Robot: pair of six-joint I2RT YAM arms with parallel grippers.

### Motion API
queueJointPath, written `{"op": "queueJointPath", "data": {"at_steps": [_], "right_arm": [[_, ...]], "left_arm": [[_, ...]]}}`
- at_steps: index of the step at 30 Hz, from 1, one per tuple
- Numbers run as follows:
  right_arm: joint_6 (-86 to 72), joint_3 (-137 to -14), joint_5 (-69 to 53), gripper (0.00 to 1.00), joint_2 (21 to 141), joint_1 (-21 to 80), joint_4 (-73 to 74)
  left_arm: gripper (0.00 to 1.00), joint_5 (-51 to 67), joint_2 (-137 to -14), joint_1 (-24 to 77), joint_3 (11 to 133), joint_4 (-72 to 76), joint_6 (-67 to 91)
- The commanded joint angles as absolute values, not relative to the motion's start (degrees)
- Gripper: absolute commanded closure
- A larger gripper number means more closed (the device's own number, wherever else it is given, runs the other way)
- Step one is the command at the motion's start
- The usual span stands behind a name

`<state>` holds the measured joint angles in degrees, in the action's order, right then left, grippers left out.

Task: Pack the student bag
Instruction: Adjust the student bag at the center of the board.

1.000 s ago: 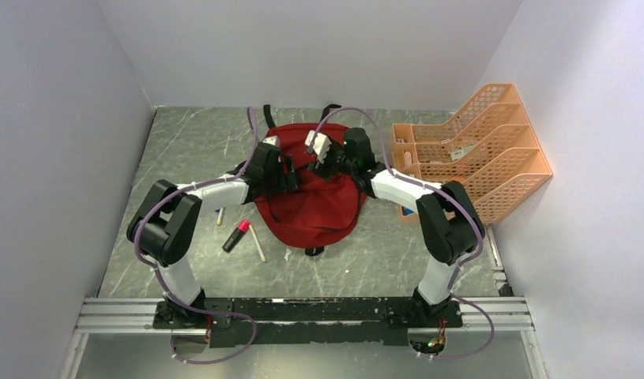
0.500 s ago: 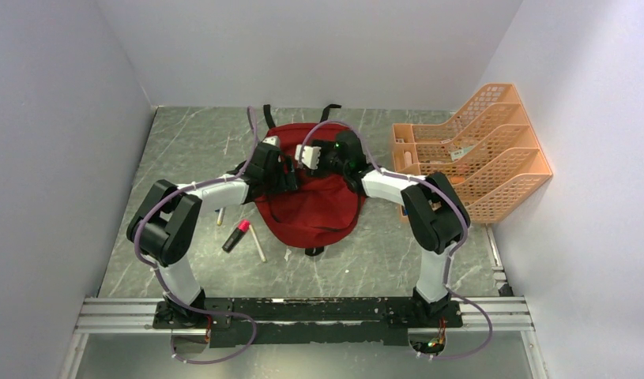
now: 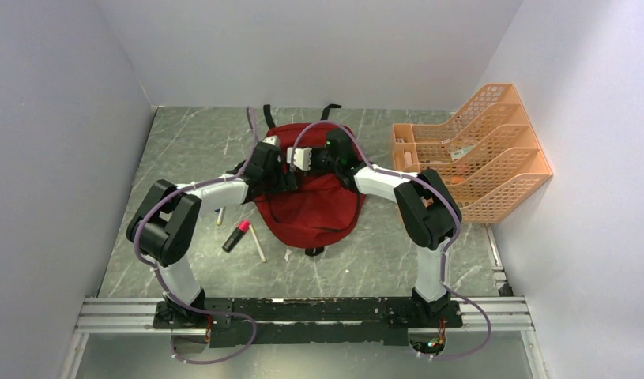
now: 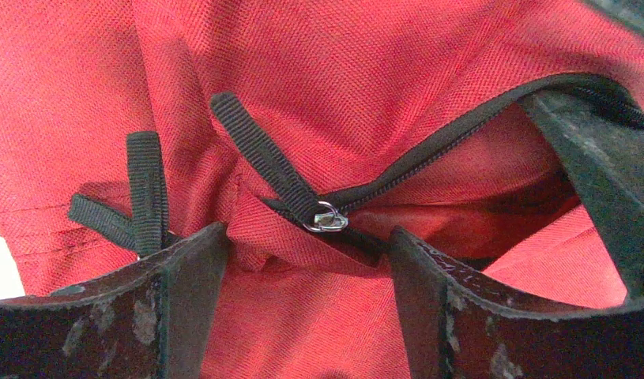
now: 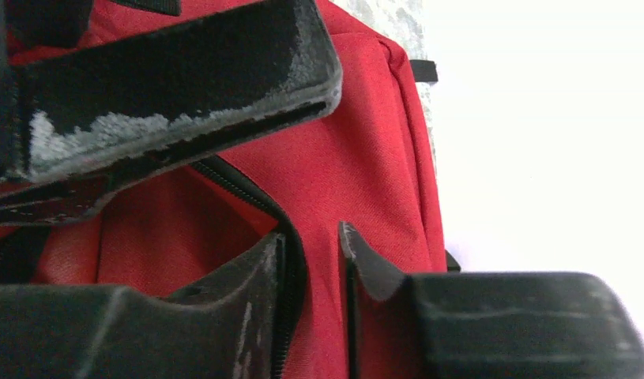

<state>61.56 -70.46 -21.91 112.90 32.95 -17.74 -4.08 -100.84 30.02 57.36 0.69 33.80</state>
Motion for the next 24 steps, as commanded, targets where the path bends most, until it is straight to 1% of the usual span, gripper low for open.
{"op": "queueJointPath", "data": {"at_steps": [1,2,3,4,8,14,19,24], "right_arm": [[61.1,-72.4,-24.3,0.75,112.7,33.8,-17.7],[59.5,-72.5,-23.5,0.83,112.6,33.8,-18.5],[57.6,-72.7,-21.9,0.97,112.6,33.8,-19.5],[55.2,-72.9,-19.4,1.00,112.4,33.9,-20.4],[46.8,-75.2,-6.4,1.00,112.5,33.7,-23.0],[43.7,-78.6,9.2,1.00,112.0,32.9,-20.7],[43.1,-81.9,17.4,1.00,111.2,32.3,-15.1],[38.2,-86.1,24.3,1.00,110.5,31.7,-8.9]], "left_arm": [[0.22,-2.4,-98.9,29.5,57.6,0.2,33.5],[0.22,-2.4,-98.2,29.4,57.2,0.2,33.5],[0.21,-2.3,-97.5,29.2,56.9,0.2,33.5],[0.21,-2.1,-96.5,29.1,56.6,0.3,33.4],[0.18,-1.7,-93.1,29.0,55.6,0.1,32.1],[0.16,-0.5,-91.4,29.0,55.1,-0.5,31.3],[0.16,2.0,-92.3,29.0,58.1,-0.6,29.8],[0.17,2.9,-94.1,28.7,62.9,-2.2,28.2]]}}
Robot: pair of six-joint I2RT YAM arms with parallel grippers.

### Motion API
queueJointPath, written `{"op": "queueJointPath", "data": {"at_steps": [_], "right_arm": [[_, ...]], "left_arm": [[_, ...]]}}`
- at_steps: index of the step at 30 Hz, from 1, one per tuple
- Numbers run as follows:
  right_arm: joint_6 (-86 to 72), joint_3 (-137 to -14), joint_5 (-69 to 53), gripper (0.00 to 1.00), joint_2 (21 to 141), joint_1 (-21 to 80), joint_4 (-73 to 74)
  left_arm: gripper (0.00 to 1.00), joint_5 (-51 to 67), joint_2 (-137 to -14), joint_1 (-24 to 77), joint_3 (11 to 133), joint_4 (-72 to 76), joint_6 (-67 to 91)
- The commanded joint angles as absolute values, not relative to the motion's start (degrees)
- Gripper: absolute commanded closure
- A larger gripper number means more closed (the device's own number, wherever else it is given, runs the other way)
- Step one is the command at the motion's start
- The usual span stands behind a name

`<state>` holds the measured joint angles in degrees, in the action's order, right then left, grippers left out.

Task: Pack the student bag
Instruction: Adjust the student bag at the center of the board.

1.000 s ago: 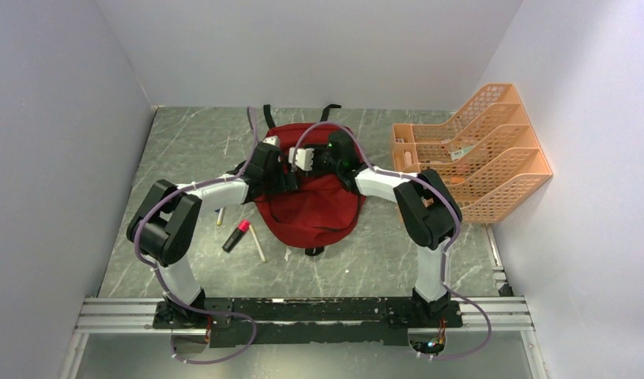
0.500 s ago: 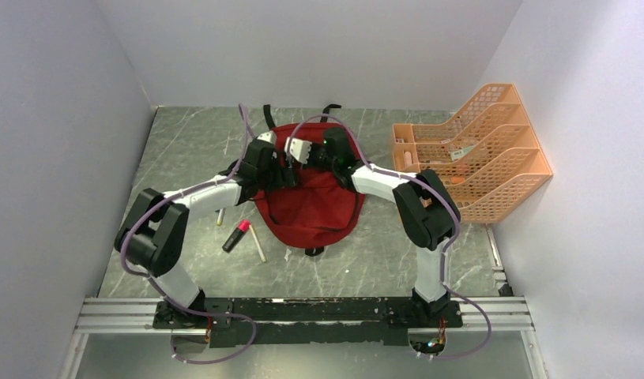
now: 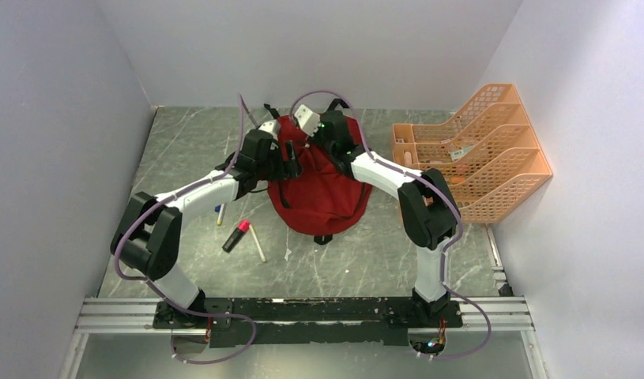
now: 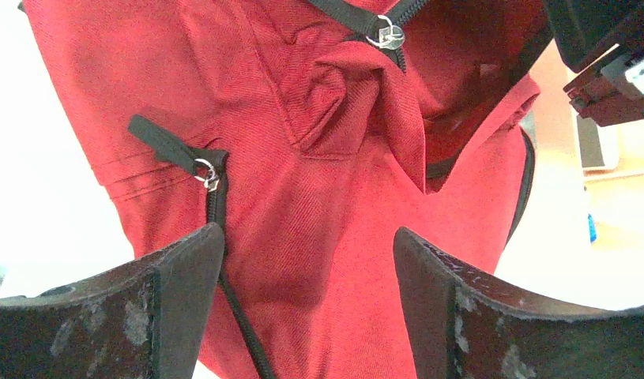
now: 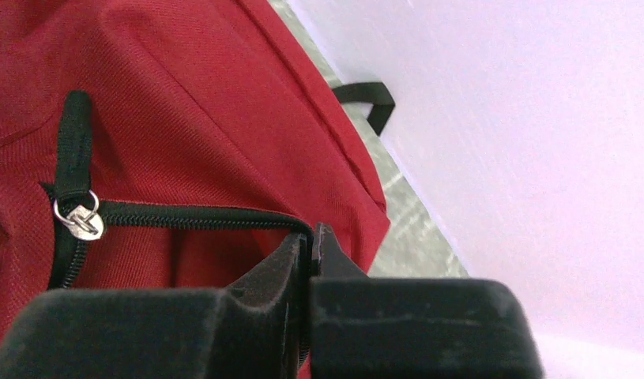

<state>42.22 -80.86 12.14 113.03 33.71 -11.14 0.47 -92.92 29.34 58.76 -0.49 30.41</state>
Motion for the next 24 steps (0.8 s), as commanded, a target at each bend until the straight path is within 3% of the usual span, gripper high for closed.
{"op": "queueJointPath", "data": {"at_steps": [1,8,19,24], "right_arm": [[36.9,-87.2,25.7,1.00,110.7,31.7,-7.0],[23.4,-94.3,29.3,1.00,110.0,31.9,9.3],[7.0,-93.7,22.2,1.00,106.8,35.9,20.3],[1.2,-101.1,17.5,1.00,110.6,37.3,25.3]], "left_arm": [[0.17,3.0,-94.3,28.7,63.4,-2.4,28.0],[0.18,2.0,-93.0,28.6,63.5,-3.9,27.1],[0.16,-4.2,-84.1,24.4,57.9,-11.4,27.5],[0.15,-2.1,-78.6,22.6,53.9,-11.9,29.5]]}}
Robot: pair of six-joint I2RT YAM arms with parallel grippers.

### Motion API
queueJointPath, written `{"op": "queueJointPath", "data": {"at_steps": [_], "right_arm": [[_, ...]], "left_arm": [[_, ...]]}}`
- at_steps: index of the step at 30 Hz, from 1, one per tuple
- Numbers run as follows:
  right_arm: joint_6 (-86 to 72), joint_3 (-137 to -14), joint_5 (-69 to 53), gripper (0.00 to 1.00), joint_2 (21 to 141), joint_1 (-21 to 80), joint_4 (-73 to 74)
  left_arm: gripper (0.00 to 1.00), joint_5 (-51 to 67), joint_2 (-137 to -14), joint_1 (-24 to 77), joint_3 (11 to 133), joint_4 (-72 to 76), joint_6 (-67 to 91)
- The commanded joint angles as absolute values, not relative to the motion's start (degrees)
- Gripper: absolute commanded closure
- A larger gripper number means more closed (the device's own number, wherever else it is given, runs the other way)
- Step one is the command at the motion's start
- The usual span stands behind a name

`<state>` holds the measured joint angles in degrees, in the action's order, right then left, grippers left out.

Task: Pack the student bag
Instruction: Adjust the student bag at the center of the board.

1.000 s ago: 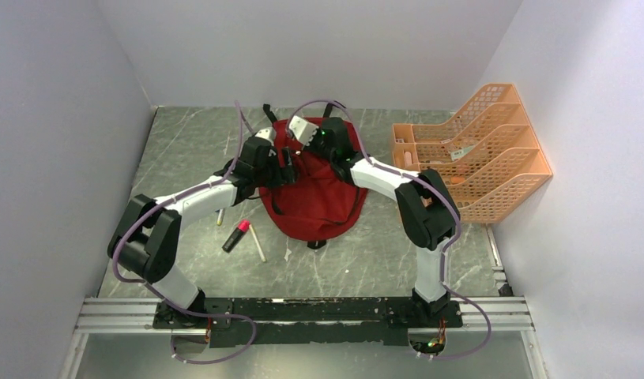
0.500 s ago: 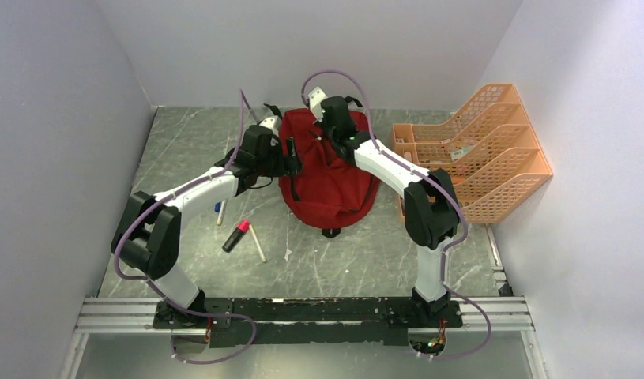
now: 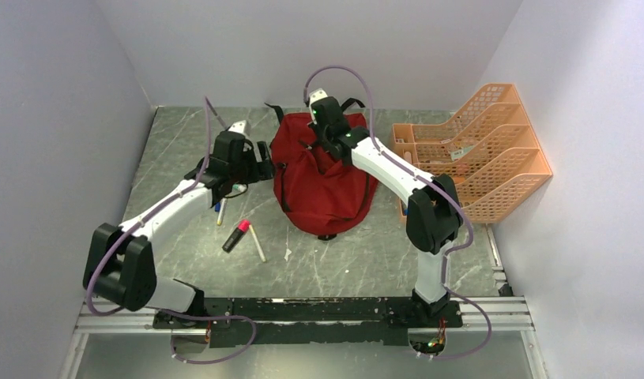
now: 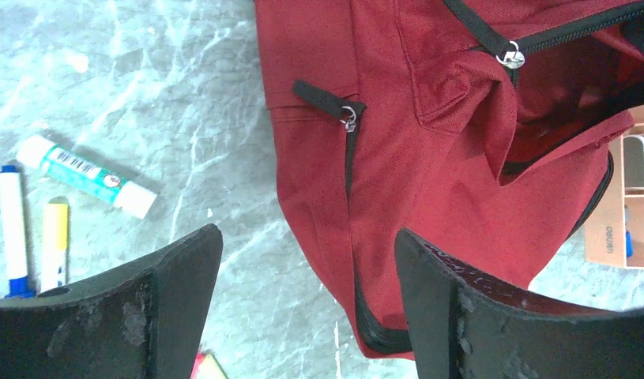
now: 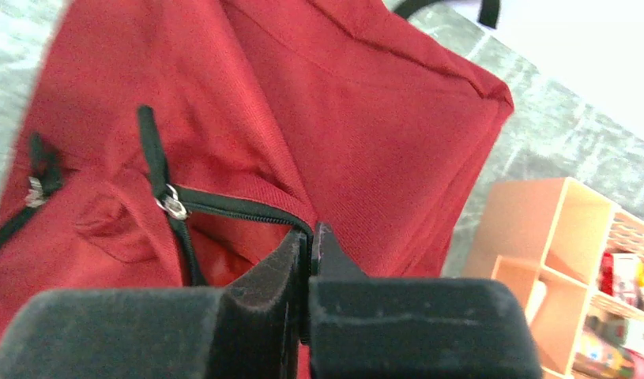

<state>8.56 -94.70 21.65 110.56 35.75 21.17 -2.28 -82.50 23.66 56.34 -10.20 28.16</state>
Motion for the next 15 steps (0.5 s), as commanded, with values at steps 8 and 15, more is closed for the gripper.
{"op": "queueJointPath", "data": {"at_steps": [8,15], "right_arm": [[-3.6,-107.3,19.0,1.00,114.5,37.7,28.3],[-6.6,-103.2,24.4,1.00,109.8,37.1,27.1]], "left_arm": [[0.06,7.2,-79.4,23.5,50.7,-7.0,31.1],[0.08,4.9,-84.4,25.6,52.6,-8.9,29.4]]}}
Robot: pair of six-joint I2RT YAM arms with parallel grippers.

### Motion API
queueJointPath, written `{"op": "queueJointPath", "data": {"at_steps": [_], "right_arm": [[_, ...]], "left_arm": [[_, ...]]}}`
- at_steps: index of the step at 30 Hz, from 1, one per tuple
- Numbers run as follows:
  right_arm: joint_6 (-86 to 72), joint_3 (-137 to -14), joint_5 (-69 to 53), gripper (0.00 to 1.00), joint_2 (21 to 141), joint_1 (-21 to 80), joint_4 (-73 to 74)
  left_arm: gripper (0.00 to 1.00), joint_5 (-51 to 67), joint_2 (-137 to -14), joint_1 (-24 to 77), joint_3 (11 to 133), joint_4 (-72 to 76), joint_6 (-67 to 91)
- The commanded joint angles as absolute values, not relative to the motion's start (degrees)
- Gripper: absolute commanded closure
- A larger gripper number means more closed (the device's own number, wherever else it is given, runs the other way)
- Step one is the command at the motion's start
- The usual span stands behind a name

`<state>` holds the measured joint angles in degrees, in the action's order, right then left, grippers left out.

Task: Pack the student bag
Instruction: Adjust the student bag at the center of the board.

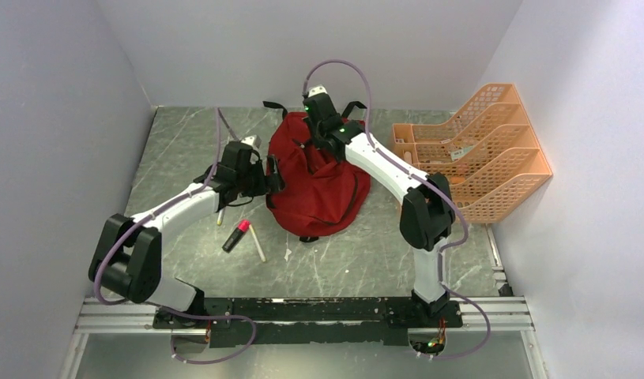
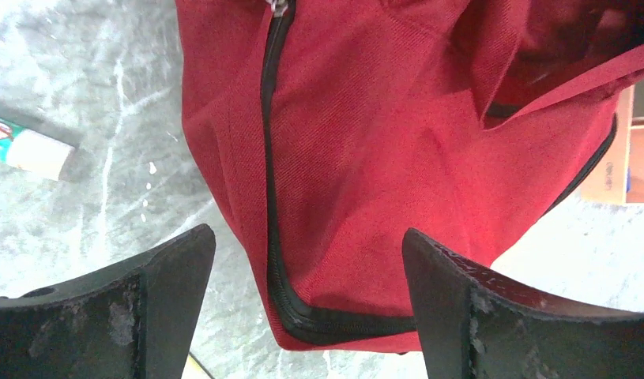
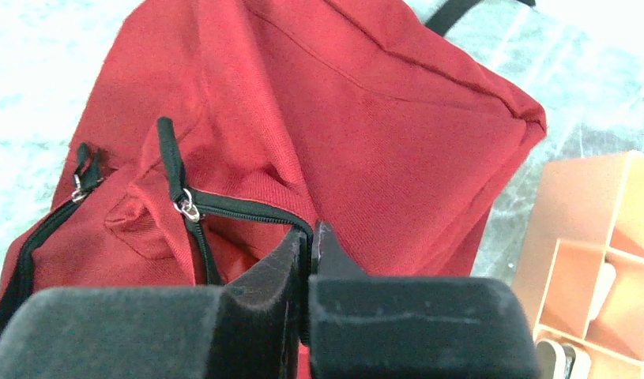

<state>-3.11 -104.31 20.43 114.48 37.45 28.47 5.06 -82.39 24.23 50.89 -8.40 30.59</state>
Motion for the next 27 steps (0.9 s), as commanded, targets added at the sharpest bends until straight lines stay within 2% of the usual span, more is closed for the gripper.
{"op": "queueJointPath", "data": {"at_steps": [1,4,7,11,13,15,21,23,24,27], "right_arm": [[-7.0,-102.7,24.8,1.00,108.9,36.9,27.1],[-7.8,-100.3,25.0,1.00,106.1,36.7,25.8],[-8.7,-98.4,24.1,1.00,103.9,36.7,24.7],[-9.5,-96.0,22.8,1.00,101.7,36.7,24.7],[-9.6,-95.1,22.3,1.00,100.7,36.7,24.9],[-9.7,-94.3,21.9,1.00,99.5,36.7,25.0],[-8.3,-92.5,22.5,1.00,98.8,36.7,26.4],[-7.6,-91.3,22.7,1.00,99.2,36.7,26.3],[-7.2,-90.6,22.7,1.00,99.4,36.7,26.0],[-5.7,-89.6,24.0,1.00,100.4,36.6,25.2]], "left_arm": [[0.08,3.9,-85.2,25.9,53.1,-9.7,29.0],[0.12,2.7,-87.3,25.9,53.7,-11.7,28.8],[0.26,4.4,-88.5,26.0,53.3,-10.2,29.0],[0.68,5.3,-91.0,25.9,55.4,-9.0,28.4],[0.83,4.5,-93.2,25.9,58.2,-9.8,27.7],[0.93,3.5,-96.6,25.8,62.1,-11.2,26.5],[0.95,3.8,-106.2,25.4,74.6,-13.3,23.4],[0.91,3.8,-108.3,24.9,77.8,-14.4,22.5],[0.86,3.7,-108.9,24.5,79.0,-15.0,22.1],[0.60,3.3,-108.2,23.3,80.4,-15.9,21.4]]}}
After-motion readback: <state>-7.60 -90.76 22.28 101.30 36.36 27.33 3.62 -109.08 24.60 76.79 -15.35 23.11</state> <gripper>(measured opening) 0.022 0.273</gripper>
